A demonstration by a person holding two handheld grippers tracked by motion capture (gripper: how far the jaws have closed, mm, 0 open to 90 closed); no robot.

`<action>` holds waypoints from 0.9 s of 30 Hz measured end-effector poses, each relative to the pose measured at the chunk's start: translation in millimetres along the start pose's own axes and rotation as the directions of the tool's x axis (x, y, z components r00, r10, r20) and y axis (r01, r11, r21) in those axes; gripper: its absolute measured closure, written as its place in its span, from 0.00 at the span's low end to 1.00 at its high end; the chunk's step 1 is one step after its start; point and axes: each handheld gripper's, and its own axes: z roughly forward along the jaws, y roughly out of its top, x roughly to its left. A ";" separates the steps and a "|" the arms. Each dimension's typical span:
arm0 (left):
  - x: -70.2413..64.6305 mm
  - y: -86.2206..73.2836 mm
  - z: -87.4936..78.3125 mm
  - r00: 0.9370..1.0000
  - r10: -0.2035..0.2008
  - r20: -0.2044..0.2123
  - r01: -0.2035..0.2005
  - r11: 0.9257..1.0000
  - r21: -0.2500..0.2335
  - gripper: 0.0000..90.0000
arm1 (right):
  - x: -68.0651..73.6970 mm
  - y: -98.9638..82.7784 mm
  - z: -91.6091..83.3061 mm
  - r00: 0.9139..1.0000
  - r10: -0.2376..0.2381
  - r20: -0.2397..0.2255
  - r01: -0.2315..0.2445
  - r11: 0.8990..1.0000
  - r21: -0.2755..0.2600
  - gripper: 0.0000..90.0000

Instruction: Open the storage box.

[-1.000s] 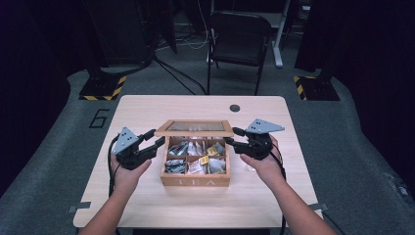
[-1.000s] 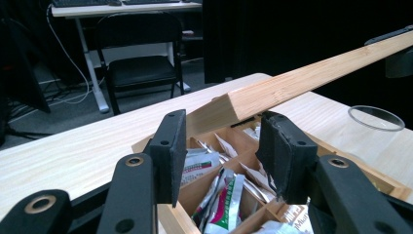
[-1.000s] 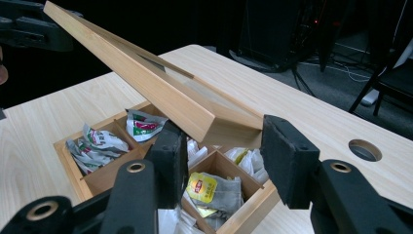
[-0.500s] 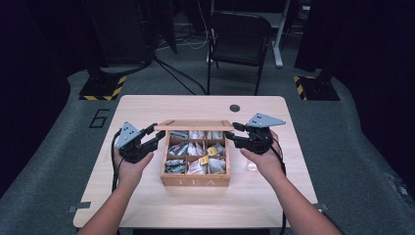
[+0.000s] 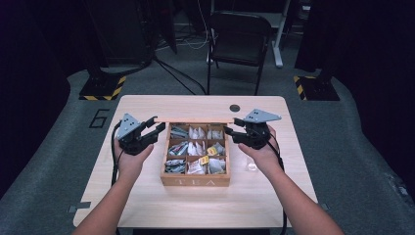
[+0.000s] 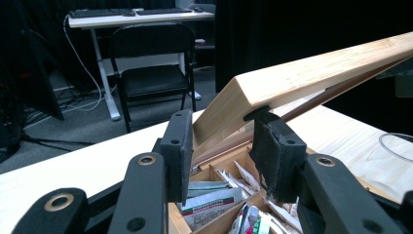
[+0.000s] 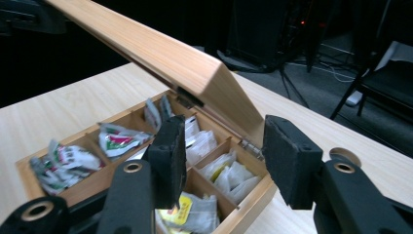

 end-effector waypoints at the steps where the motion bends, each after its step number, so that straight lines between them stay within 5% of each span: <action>1: 0.0 0.7 0.8 1.000 -0.007 0.001 0.007 1.000 -0.003 0.67 | 0.0 0.0 0.0 1.000 0.000 0.000 0.000 1.000 0.000 0.58; 19: 11.1 10.8 10.9 1.000 -0.022 0.015 0.022 1.000 -0.015 0.66 | -16.9 13.0 15.0 1.000 0.012 0.011 -0.012 1.000 -0.019 0.65; 27: 17.7 7.6 19.3 0.999 -0.030 -0.009 0.030 1.000 0.003 0.64 | -19.3 19.0 17.1 0.999 0.027 0.022 -0.027 1.000 -0.007 0.66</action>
